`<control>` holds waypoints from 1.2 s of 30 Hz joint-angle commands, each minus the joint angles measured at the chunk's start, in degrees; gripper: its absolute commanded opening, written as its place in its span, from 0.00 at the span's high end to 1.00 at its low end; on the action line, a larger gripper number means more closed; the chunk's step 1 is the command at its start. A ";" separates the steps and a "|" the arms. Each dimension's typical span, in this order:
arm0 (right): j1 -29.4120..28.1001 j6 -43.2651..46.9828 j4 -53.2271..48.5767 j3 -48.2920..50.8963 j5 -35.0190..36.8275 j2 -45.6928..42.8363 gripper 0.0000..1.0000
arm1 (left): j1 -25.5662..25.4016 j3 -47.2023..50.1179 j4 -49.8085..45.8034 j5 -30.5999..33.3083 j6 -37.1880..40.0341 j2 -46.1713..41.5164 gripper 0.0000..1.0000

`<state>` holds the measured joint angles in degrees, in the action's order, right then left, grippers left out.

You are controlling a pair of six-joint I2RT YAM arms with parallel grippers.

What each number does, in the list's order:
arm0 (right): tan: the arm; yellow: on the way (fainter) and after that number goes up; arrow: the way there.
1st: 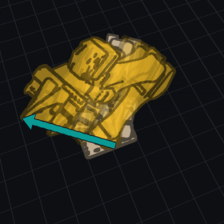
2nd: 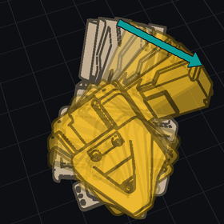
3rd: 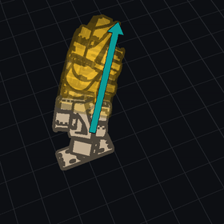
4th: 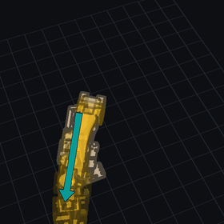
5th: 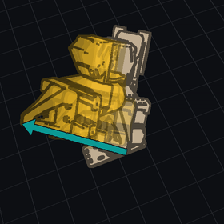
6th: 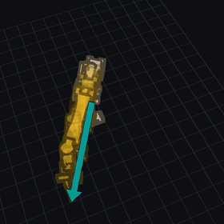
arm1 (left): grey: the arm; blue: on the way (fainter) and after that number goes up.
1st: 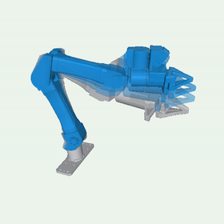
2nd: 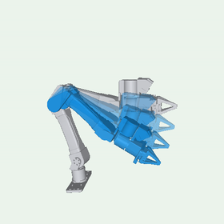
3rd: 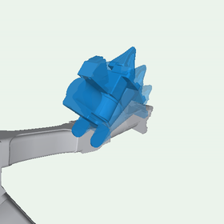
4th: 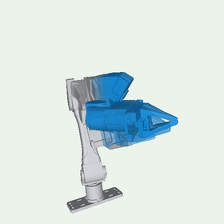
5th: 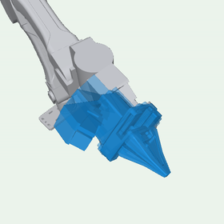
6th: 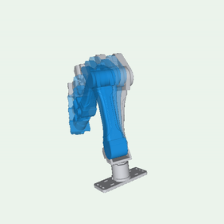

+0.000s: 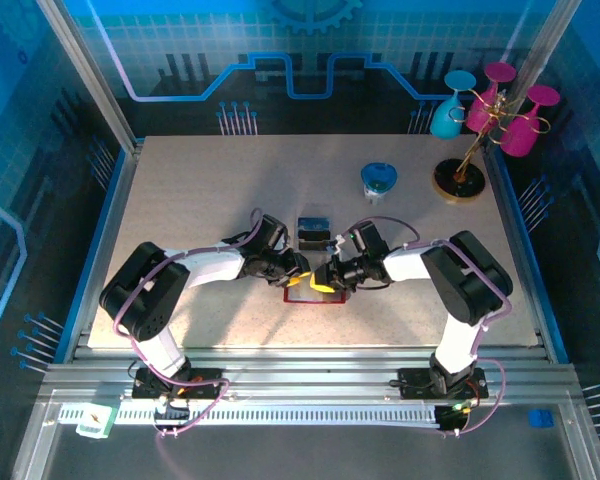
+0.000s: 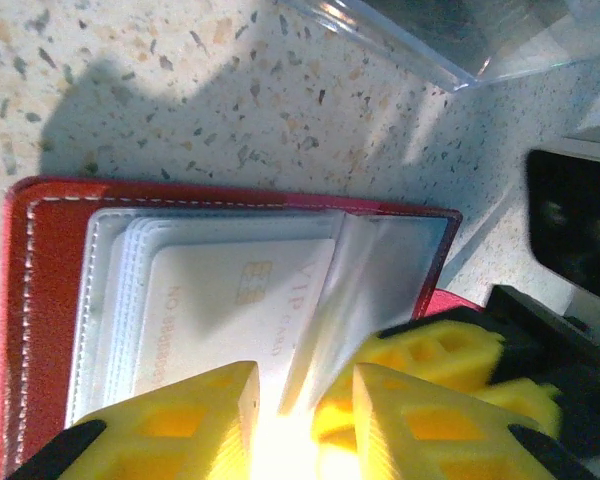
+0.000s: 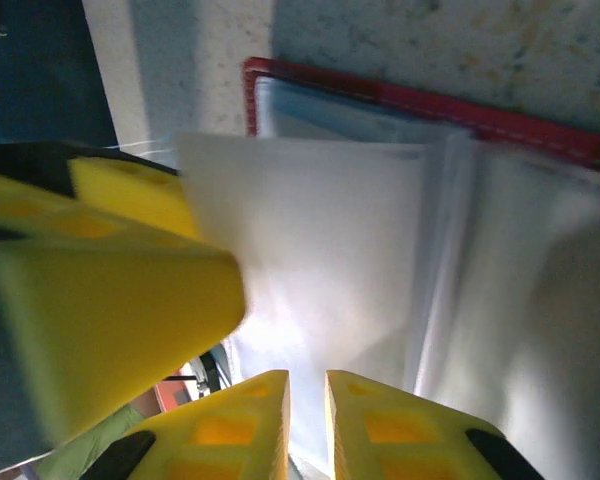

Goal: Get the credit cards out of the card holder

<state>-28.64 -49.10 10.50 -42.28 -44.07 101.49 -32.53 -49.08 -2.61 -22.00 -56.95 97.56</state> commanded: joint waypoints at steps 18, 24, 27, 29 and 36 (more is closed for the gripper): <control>11.64 11.48 -31.57 -6.54 11.98 -24.54 0.80 | -4.65 -12.88 -3.40 -5.18 3.52 6.29 0.53; 12.31 11.44 -31.34 -5.54 11.66 -25.67 0.80 | -6.24 -16.16 -3.35 -5.99 3.52 10.53 0.50; 12.43 11.22 -30.66 -4.72 11.60 -26.06 0.80 | -7.15 -18.40 -4.02 -6.33 3.85 12.82 0.48; 12.56 10.96 -30.33 -4.23 11.39 -26.03 0.80 | -7.67 -19.52 -4.39 -6.57 3.88 14.05 0.48; 12.56 10.01 -28.96 -2.94 10.30 -25.46 0.79 | -7.94 -20.17 -4.85 -5.80 3.87 14.64 0.46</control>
<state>-16.80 -38.74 -18.81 -46.24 -32.49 76.53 -40.25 -67.79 -5.37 -26.87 -53.89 111.79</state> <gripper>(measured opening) 0.205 0.534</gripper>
